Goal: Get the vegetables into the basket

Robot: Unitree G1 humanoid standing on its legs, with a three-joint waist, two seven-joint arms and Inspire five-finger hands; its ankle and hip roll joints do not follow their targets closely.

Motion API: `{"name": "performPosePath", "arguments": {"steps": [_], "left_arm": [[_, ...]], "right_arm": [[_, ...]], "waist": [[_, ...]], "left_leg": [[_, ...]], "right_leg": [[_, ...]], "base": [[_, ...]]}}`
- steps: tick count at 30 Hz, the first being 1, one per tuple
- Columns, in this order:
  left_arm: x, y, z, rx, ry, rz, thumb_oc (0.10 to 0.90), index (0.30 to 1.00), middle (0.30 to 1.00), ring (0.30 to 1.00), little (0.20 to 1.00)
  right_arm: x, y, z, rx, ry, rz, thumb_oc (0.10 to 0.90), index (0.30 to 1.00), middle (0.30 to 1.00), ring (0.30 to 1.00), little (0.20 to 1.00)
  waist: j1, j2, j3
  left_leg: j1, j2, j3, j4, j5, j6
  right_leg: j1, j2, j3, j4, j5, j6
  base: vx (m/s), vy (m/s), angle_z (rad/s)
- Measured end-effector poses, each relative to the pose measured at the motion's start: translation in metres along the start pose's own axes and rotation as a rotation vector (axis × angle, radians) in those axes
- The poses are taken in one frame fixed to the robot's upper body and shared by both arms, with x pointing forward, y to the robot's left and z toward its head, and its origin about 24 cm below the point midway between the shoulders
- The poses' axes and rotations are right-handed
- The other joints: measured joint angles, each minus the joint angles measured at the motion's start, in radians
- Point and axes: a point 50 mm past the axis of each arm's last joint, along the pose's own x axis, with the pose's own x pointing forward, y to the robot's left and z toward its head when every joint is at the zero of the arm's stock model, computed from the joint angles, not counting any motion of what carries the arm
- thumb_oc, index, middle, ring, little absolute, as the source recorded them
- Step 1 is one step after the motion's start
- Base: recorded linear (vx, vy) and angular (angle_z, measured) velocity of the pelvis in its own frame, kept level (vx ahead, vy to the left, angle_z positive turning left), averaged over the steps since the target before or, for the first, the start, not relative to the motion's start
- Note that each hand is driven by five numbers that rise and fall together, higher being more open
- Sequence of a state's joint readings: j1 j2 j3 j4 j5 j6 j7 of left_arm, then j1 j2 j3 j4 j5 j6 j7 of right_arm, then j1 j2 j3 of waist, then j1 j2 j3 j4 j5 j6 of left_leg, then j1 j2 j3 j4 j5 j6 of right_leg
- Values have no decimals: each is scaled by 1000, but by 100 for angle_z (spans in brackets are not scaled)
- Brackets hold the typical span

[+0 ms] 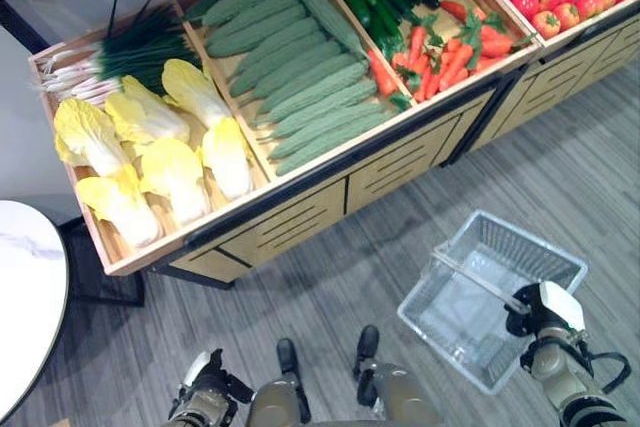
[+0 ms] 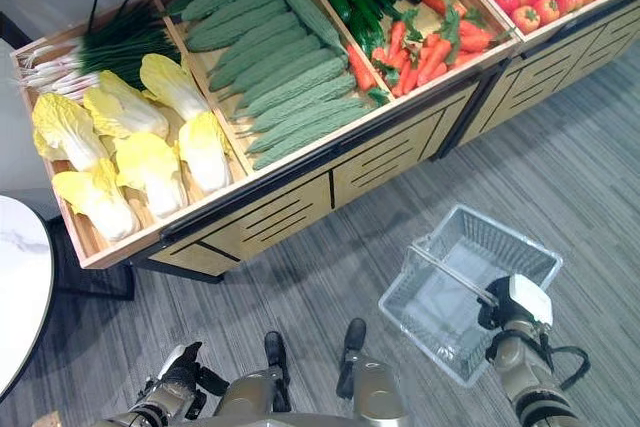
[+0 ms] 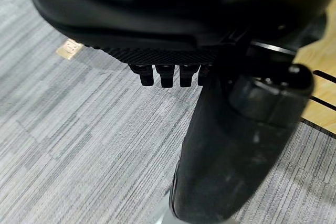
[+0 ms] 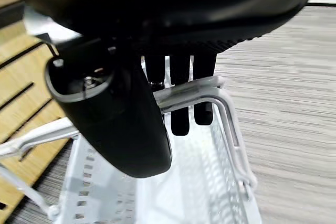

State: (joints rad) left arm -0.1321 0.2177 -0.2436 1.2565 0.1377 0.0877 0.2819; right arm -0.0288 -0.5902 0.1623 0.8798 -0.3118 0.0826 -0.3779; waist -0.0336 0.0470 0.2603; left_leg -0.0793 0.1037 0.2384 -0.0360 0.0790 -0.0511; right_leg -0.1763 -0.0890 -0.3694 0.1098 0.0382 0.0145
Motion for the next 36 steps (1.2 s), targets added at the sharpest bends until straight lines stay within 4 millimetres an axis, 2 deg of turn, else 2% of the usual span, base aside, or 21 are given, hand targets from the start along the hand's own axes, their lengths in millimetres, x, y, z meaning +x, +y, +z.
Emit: {"name": "performPosePath", "arguments": {"steps": [5,7,8,9,11,13,14,15,16,17,18,19,21,23,25,28,29,30,34,35,36], "left_arm": [[0,3,-7,3,19,8,900,1000,1000,1000,1000],[1,7,-9,7,23,17,900,1000,1000,1000,1000],[2,12,-10,11,22,30,900,1000,1000,1000,1000],[4,20,-11,17,25,46,900,1000,1000,1000,1000],[7,35,-15,34,41,83,900,1000,1000,1000,1000],[8,46,-20,45,63,114,900,1000,1000,1000,1000],[9,51,-20,50,70,137,900,1000,1000,1000,1000],[8,51,-22,48,75,138,900,1000,1000,1000,1000],[8,52,-21,35,71,145,900,1000,1000,1000,1000],[8,50,-22,-2,74,147,900,1000,1000,1000,1000],[5,38,-30,-36,96,127,900,1000,1000,1000,1000],[3,31,-38,-60,119,111,900,1000,1000,1000,1000],[-1,17,-47,-121,158,82,900,1000,1000,1000,1000],[-4,8,-53,-210,200,68,900,1000,1000,1000,1000],[-8,-3,-56,-415,273,88,900,1000,1000,1000,1000],[-10,-5,-61,-635,364,161,900,1000,1000,1000,1000],[-11,-2,-66,-787,429,212,900,1000,1000,1000,1000],[-10,11,-67,-957,512,359,900,1000,1000,1000,1000],[-10,51,-81,-1108,569,595,900,1000,1000,1000,1000],[-11,81,-89,-1135,565,722,900,1000,1000,1000,1000],[-12,94,-91,-1137,550,775,900,1000,1000,1000,1000]], "right_arm": [[-8,24,-23,-11,134,88,400,300,300,300,300],[-7,25,-25,-19,157,96,400,300,300,300,300],[-6,26,-25,-17,163,99,400,300,300,300,300],[-7,29,-25,-13,170,106,400,300,300,300,300],[-11,37,-25,-9,186,127,400,300,300,300,300],[-13,43,-25,-4,201,143,400,300,300,300,300],[-15,47,-25,15,211,153,400,300,300,300,300],[-17,49,-28,14,220,157,400,300,300,300,300],[-22,58,-30,24,239,179,400,300,300,300,300],[-30,68,-35,28,266,212,400,300,300,300,300],[-32,71,-34,35,265,218,400,300,300,300,300],[-31,70,-33,42,260,216,400,300,300,300,300],[-29,67,-34,70,275,199,400,300,300,300,300],[-30,65,-39,88,303,192,400,300,300,300,300],[-33,63,-51,101,354,177,400,300,300,300,300],[-35,63,-56,111,389,175,400,300,300,300,300],[-37,64,-58,109,398,177,400,300,300,300,300],[-41,68,-62,95,418,176,400,300,300,300,300],[-45,71,-65,79,418,185,400,300,300,300,300],[-49,74,-68,51,414,200,400,300,300,300,300],[-52,75,-72,44,420,206,400,300,300,300,300]], "waist": [[11,-11,-4],[14,-17,-2],[12,-26,-2],[7,-36,0],[8,-63,-9],[7,-84,-21],[6,-91,-25],[6,-91,-25],[1,-93,-27],[9,-99,-33],[20,-65,-49],[21,-45,-62],[19,-22,-76],[19,-16,-80],[22,-9,-87],[23,-6,-90],[20,-6,-95],[22,0,-109],[28,-11,-124],[33,-22,-144],[35,-26,-156]], "left_leg": [[33,-74,1,-13,-27,66],[57,-93,-2,-33,-22,86],[65,-100,-17,-33,-18,89],[72,-102,-38,-35,-14,94],[69,-102,-54,-40,-12,92],[62,-102,-71,-46,-8,86],[60,-100,-94,-50,-6,84],[61,-100,-108,-50,-7,80],[63,-97,-149,-50,-7,59],[77,-88,-172,-51,-13,25],[79,-44,-161,-51,-20,14],[78,-18,-159,-51,-21,5],[74,17,-143,-40,-17,-2],[73,38,-141,-20,-9,-14],[69,54,-140,-4,-7,-18],[66,56,-140,1,-9,-23],[66,58,-141,0,-10,-37],[67,62,-140,-2,-25,-58],[81,55,-122,-25,-34,-73],[95,46,-110,-35,-35,-71],[96,44,-110,-38,-37,-67]], "right_leg": [[-36,-86,61,139,-21,36],[-83,-114,120,256,-21,40],[-117,-115,175,327,-18,48],[-144,-116,242,366,-37,86],[-147,-102,318,287,-59,121],[-138,-105,348,152,-45,140],[-118,-117,366,30,2,152],[-108,-114,391,-15,25,150],[-59,-109,417,-85,64,143],[-11,-101,395,-133,122,133],[17,-58,374,-181,135,112],[23,-33,367,-198,137,99],[27,3,358,-197,128,73],[42,22,346,-197,117,55],[56,39,328,-201,99,28],[59,42,322,-199,99,27],[59,43,320,-198,99,27],[60,46,315,-198,101,30],[57,33,317,-198,109,43],[60,23,320,-202,110,44],[60,21,320,-202,111,45]], "base": [[35,181,10],[5,61,13],[12,7,30],[21,-40,42],[30,-79,36],[60,-109,33],[92,-197,47],[124,-288,83],[92,-255,90],[121,-325,75],[85,-241,26],[76,-224,-8],[52,-148,0],[46,-129,14],[41,-114,19],[32,-57,6],[28,-68,6],[34,-59,8],[15,-7,-5],[18,24,-13],[4,28,-8]]}}
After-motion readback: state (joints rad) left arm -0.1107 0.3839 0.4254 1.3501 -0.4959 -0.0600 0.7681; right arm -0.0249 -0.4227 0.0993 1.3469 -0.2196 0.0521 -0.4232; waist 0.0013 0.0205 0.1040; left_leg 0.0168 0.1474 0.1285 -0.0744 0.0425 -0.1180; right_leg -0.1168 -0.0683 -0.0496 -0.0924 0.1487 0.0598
